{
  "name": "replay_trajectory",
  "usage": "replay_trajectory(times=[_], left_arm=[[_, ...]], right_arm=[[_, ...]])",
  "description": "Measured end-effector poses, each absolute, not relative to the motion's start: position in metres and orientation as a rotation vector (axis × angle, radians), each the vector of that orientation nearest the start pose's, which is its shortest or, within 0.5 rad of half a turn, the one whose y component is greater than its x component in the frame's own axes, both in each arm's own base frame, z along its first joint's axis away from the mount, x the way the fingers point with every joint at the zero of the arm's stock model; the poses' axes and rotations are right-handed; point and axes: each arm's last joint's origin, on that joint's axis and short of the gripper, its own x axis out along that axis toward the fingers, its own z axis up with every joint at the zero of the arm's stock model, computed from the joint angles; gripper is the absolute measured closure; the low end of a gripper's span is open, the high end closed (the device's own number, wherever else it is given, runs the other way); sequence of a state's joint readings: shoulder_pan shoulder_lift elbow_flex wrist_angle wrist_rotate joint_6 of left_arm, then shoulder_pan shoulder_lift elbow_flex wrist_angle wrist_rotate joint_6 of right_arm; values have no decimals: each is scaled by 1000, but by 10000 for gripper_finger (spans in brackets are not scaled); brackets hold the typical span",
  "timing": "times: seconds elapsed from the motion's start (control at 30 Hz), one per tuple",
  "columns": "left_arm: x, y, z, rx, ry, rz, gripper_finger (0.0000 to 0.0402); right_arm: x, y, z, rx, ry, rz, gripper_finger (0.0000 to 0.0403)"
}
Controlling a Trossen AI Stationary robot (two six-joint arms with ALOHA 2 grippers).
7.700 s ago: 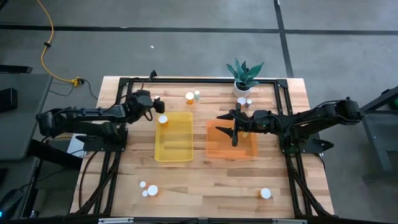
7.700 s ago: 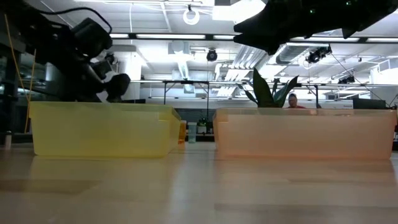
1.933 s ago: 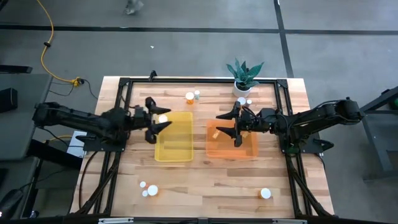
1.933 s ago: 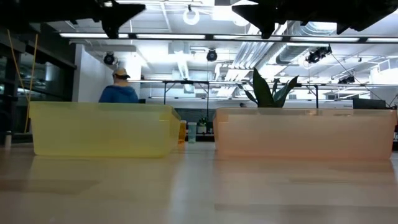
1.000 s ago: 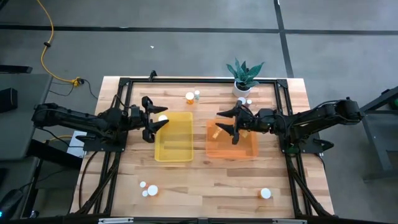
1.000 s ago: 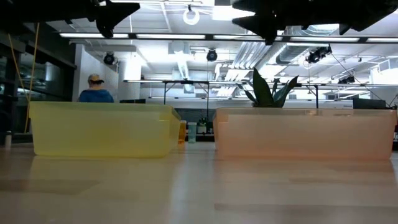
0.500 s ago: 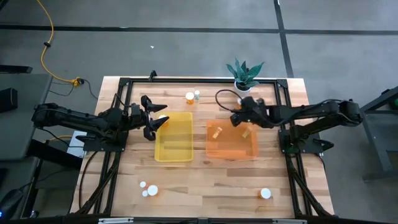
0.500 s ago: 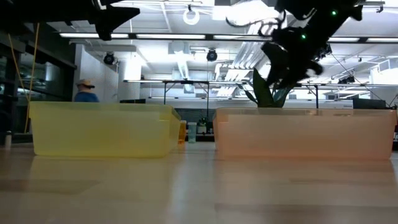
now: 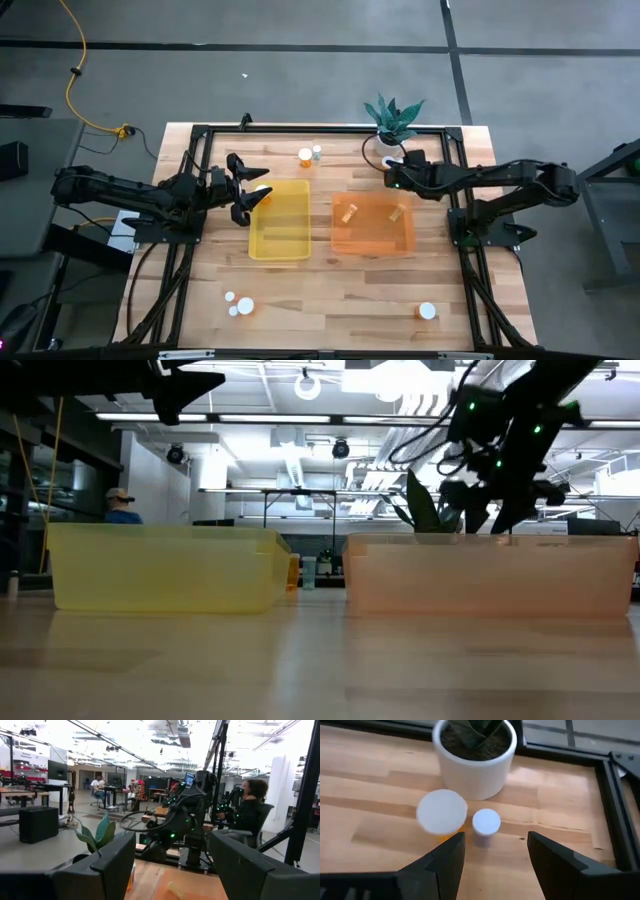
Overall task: Pick and place medicine bottles into bin by pill shape (circle, oval)
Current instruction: Put the small blue capsule bottle into the orange bin
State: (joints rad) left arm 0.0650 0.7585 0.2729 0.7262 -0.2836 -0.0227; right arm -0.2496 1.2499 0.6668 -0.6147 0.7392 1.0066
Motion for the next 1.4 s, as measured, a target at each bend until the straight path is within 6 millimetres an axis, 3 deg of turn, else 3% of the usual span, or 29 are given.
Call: replay_trajectory(times=[0.53,0.77,1.4], left_arm=[[165,19,246,-49,-241,344,160],[165,19,246,-49,-241,344,160],[165,19,246,-52,-241,343,160]], right_arm=[[205,-101,156,490,699,-1449,194],[212,-103,157,487,675,-1387,194],[209,-105,156,474,672,-1434,194]])
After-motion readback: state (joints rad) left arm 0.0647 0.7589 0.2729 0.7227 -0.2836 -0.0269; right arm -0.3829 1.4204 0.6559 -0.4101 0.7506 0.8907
